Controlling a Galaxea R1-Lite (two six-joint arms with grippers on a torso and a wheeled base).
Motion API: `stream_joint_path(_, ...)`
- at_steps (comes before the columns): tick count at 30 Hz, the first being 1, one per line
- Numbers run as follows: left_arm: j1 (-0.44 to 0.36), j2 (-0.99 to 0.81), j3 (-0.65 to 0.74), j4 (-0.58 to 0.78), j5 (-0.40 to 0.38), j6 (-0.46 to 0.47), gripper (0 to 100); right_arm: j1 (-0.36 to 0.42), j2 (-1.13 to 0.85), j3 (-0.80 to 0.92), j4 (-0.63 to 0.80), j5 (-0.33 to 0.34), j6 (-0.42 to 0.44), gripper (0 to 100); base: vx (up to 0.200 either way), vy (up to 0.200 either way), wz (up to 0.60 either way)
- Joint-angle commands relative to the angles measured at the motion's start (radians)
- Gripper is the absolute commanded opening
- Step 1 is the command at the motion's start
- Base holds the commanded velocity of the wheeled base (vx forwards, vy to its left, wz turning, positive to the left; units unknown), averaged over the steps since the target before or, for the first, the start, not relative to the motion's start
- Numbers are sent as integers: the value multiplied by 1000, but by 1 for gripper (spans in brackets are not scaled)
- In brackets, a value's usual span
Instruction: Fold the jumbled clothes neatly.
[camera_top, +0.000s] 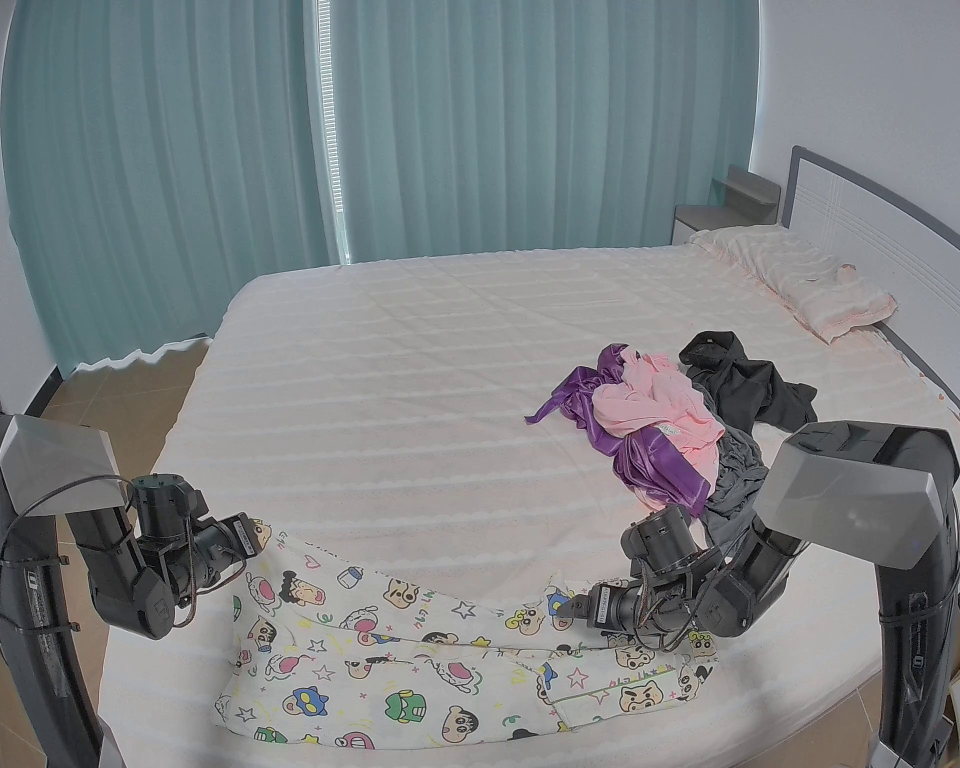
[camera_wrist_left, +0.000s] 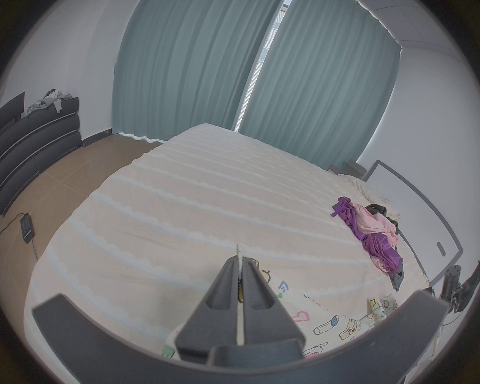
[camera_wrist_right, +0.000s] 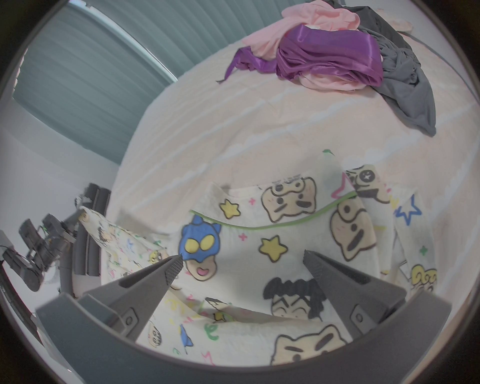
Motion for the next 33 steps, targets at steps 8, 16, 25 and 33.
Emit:
stream_joint_path(8,-5,3,-22,-18,-29,0,0,1,-13,-67,54,-15,-24,100,0,0,0)
stream_joint_path(16,29,-47,73,-31,-53,0,0,-2,-10,-66,64,-12,-20,100,0,0,0)
stream_joint_path(25,89,-67,215,-120,-139,9,0,-3,-12,-82,133,-17,-23,100,0,0,0)
stream_joint_path(33,142,-46,333,-140,-253,154,0,-2,-13,-119,217,-20,-32,100,0,0,0)
